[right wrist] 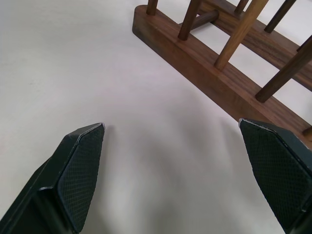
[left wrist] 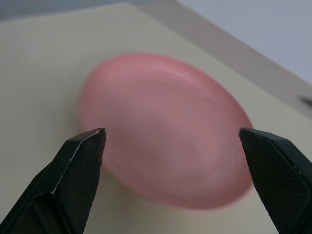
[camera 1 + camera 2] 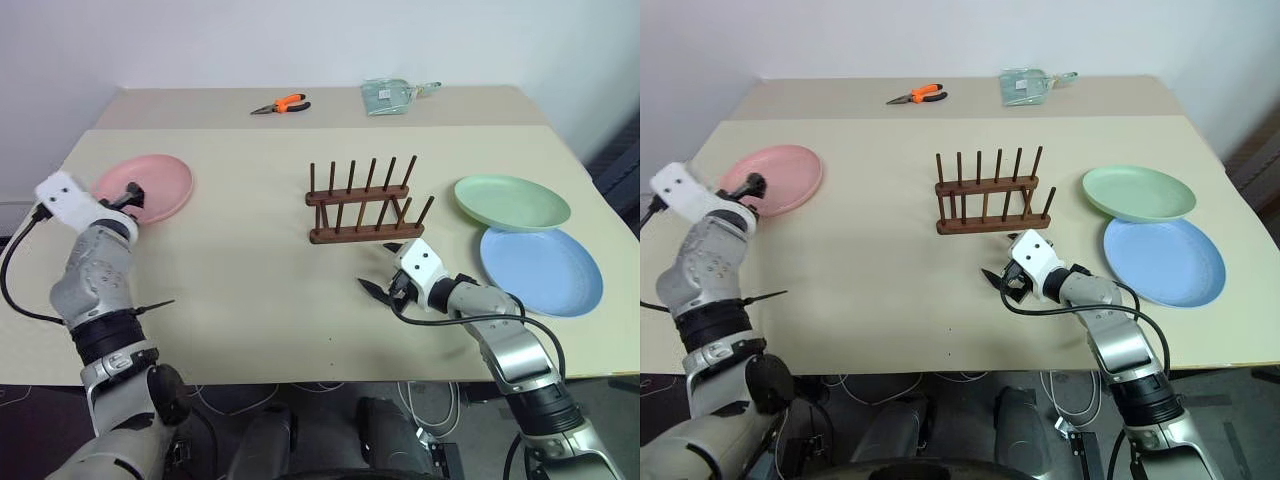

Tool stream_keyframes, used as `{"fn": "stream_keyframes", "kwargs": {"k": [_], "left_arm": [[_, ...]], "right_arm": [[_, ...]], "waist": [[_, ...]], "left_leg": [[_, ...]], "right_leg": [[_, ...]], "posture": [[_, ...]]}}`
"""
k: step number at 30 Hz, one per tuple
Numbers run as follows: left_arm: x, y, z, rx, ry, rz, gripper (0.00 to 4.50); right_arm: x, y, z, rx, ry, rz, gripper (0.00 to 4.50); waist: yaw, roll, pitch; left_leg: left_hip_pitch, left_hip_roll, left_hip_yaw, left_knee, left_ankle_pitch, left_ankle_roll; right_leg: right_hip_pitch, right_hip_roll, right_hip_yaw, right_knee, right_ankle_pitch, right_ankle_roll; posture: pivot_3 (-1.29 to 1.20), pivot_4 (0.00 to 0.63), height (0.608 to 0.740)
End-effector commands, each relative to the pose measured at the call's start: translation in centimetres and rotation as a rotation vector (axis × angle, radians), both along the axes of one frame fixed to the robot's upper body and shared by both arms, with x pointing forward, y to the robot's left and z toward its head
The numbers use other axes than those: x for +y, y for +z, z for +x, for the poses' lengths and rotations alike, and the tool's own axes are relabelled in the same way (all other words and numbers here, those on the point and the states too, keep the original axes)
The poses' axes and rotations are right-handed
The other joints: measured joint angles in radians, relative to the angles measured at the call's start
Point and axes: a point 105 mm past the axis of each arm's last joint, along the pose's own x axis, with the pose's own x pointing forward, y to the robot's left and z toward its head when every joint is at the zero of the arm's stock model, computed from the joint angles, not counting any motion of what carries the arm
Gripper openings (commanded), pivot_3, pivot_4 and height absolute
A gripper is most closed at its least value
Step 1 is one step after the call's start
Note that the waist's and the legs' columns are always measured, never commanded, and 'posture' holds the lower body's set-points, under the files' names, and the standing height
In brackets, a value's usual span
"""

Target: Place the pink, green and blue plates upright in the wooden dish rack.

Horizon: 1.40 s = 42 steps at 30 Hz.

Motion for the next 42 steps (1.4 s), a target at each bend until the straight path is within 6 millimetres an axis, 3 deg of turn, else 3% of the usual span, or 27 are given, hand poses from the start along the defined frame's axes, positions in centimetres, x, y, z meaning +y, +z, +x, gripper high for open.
{"fn": "stream_keyframes", "kwargs": {"k": [1, 4, 7, 9, 11, 17, 19, 21, 25, 29, 33, 36, 41, 42], "left_arm": [[0.4, 0.0, 0.6, -0.011, 0.033, -0.15, 4.46], [0.1, -0.4, 1.7, -0.002, 0.0, -0.227, 4.46], [0.4, -2.0, 2.5, 0.051, 0.035, -0.329, 4.46], [0.2, -2.8, 3.1, 0.064, 0.047, -0.395, 3.96], [0.2, -3.0, 3.4, 0.066, 0.052, -0.427, 3.13], [-0.4, -2.0, 4.2, -0.004, 0.008, -0.443, 0.02], [-0.8, -1.1, 4.4, -0.052, -0.029, -0.396, 0.02], [-2.4, 1.3, 4.7, -0.131, -0.136, -0.246, 0.02], [-8.3, 5.5, 4.5, -0.235, -0.399, 0.036, 0.02], [-15.3, 9.6, 3.1, -0.327, -0.635, 0.211, 0.02], [-18.9, 11.7, 1.9, -0.361, -0.744, 0.277, 0.02], [-21.0, 12.8, 1.0, -0.388, -0.831, 0.268, 0.02], [-23.1, 12.7, -0.4, -0.373, -0.957, 0.216, 0.02], [-23.3, 12.5, -0.6, -0.366, -0.975, 0.192, 0.0]], "right_arm": [[0.4, 1.0, 0.0, -0.051, 0.008, 0.009, 4.5], [0.5, 0.9, 0.1, -0.052, 0.005, 0.008, 4.5], [0.6, 0.9, 0.1, -0.057, 0.0, 0.009, 4.5], [0.3, 0.9, 0.3, -0.074, -0.027, 0.002, 4.5], [0.0, 0.9, 0.4, -0.085, -0.049, -0.002, 4.5], [-1.0, 1.1, 0.3, -0.113, -0.099, -0.003, 4.5], [-1.1, 1.7, 0.3, -0.14, -0.105, 0.0, 4.5], [-0.9, 3.2, 0.4, -0.182, -0.088, 0.017, 4.5], [0.9, 6.8, 0.2, -0.294, 0.031, -0.004, 4.5], [4.2, 11.0, 0.3, -0.57, 0.182, -0.205, 4.5], [6.2, 13.0, 1.2, -0.759, 0.221, -0.368, 4.5], [7.0, 13.4, 2.3, -0.871, 0.226, -0.488, 4.5], [6.5, 12.9, 4.7, -0.945, 0.177, -0.626, 4.5], [6.2, 12.7, 5.2, -0.953, 0.161, -0.644, 4.26]], "waist": [[0.002, -0.001, 0.0], [0.002, -0.002, 0.0], [0.0, -0.003, 0.0], [-0.001, -0.003, 0.0], [-0.001, -0.003, 0.0], [0.005, -0.004, 0.0], [0.003, -0.004, 0.0], [0.001, -0.005, 0.0], [-0.002, -0.006, 0.002], [-0.004, -0.006, 0.002], [-0.006, -0.006, 0.002], [-0.004, -0.006, 0.002], [-0.001, -0.006, 0.002], [-0.001, -0.006, 0.002]], "left_leg": [[0.0, 0.0, 0.0, 0.0, 0.0, 0.0], [0.0, 0.0, 0.0, 0.0, 0.0, 0.0], [0.0, 0.0, 0.0, 0.0, 0.0, -0.001], [0.0, 0.0, 0.0, 0.0, 0.0, -0.001], [0.001, 0.0, 0.0, 0.0, 0.001, -0.001], [0.0, 0.0, 0.0, 0.0, 0.001, -0.001], [0.0, -0.001, 0.0, 0.0, 0.001, -0.001], [0.0, -0.001, -0.001, 0.0, 0.001, -0.001], [-0.002, 0.0, 0.0, 0.0, 0.001, -0.002], [-0.001, 0.0, 0.0, 0.0, 0.001, -0.002], [0.0, 0.0, 0.0, -0.001, 0.001, -0.002], [-0.001, 0.0, 0.0, -0.001, 0.001, -0.002], [-0.001, 0.0, 0.0, -0.001, 0.001, -0.002], [-0.001, 0.0, 0.0, -0.001, 0.001, -0.002]], "right_leg": [[0.0, 0.0, 0.0, 0.0, 0.0, 0.0], [0.0, 0.0, 0.0, 0.0, 0.0, 0.0], [0.0, 0.0, 0.0, 0.0, 0.0, 0.0], [0.0, 0.0, 0.0, 0.001, 0.0, 0.0], [0.0, 0.0, 0.0, 0.001, 0.0, 0.0], [0.0, 0.0, 0.0, 0.001, 0.0, 0.0], [0.0, 0.0, 0.0, 0.001, 0.0, 0.0], [0.0, 0.0, -0.001, 0.001, 0.0, 0.0], [-0.001, 0.0, 0.0, 0.001, 0.0, -0.001], [-0.001, 0.0, 0.0, 0.0, 0.0, -0.001], [-0.001, 0.0, 0.0, 0.0, 0.0, 0.0], [-0.002, 0.0, 0.0, 0.0, 0.0, -0.001], [-0.002, 0.0, 0.0, 0.0, 0.0, -0.001], [-0.001, 0.0, 0.0, 0.0, 0.0, -0.001]], "posture": [[0.0, 0.15, 0.74], [0.0, 0.15, 0.74], [0.0, 0.15, 0.74], [0.0, 0.15, 0.74], [0.0, 0.15, 0.74], [0.0, 0.15, 0.74], [0.0, 0.15, 0.74], [0.0, 0.15, 0.74], [0.0, 0.15, 0.74], [0.0, 0.15, 0.74], [0.0, 0.15, 0.74], [0.0, 0.15, 0.74], [0.0, 0.15, 0.74], [0.0, 0.15, 0.74]]}}
